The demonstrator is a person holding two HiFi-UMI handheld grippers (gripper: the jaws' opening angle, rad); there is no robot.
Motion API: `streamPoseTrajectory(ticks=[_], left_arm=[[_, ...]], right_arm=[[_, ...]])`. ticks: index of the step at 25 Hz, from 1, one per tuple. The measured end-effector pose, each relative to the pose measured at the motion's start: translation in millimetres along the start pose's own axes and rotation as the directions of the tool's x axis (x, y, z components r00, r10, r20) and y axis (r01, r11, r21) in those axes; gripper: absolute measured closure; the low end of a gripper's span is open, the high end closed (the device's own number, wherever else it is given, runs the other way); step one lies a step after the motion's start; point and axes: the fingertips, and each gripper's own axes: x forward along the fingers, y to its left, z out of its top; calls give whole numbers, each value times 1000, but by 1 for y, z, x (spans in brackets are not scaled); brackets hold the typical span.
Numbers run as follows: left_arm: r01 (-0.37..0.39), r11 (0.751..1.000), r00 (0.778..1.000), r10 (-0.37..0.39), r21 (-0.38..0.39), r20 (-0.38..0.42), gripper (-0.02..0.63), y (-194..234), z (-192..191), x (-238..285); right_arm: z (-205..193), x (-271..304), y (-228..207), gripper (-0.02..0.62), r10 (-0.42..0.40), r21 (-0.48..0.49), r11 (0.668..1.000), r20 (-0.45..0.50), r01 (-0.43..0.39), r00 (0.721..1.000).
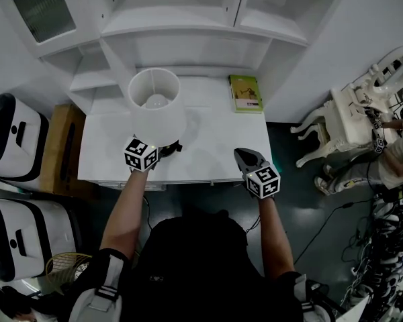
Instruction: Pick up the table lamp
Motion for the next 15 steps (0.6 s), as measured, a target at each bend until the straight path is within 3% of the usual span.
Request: streamPoseTrajectory(ticks=[15], left_arm=[[30,999,1000,-30,21,-9,485,6,1,-1]], right_arm=[[-1,1,3,589,-16,6,1000,-18,16,1000]])
